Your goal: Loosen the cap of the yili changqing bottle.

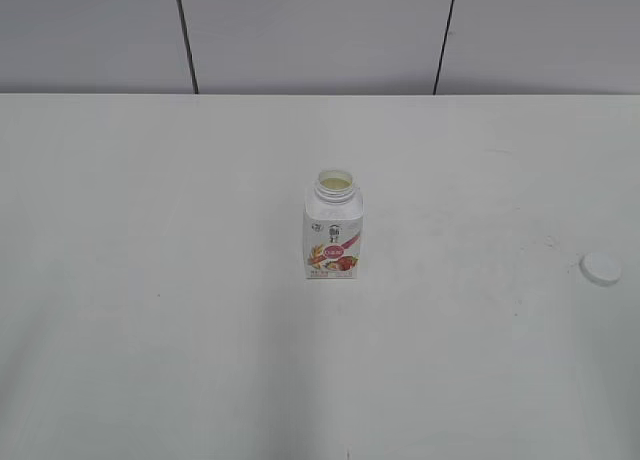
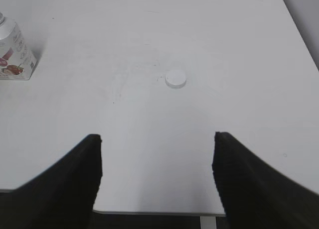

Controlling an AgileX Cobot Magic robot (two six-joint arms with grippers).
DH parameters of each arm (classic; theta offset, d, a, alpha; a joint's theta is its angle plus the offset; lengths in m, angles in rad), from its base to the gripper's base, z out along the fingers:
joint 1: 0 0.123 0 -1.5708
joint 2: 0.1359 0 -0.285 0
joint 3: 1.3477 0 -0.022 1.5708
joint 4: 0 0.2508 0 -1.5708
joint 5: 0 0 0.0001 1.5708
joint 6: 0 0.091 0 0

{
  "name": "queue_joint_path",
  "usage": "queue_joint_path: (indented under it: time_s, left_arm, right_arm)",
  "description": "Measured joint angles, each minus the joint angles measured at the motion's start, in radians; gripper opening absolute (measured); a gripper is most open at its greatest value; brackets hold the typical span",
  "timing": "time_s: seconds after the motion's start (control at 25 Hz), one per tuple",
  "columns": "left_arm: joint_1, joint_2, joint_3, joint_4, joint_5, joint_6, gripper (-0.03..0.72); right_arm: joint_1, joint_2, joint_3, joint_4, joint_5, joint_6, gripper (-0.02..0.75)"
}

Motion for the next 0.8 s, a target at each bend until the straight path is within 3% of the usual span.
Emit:
queue_joint_path:
  time_s: [0.28, 0.8]
  left_arm:
    - [0.151, 0.0, 0.0, -0.023, -0.002, 0.0, 0.583]
    - [0.162, 0.0, 0.0, -0.058, -0.002, 0.0, 0.583]
  right_arm:
    - [0.0, 0.0, 0.0, 0.0, -0.001, 0.0, 0.55]
    - [0.0, 0.0, 0.0, 0.0, -0.001, 0.0, 0.55]
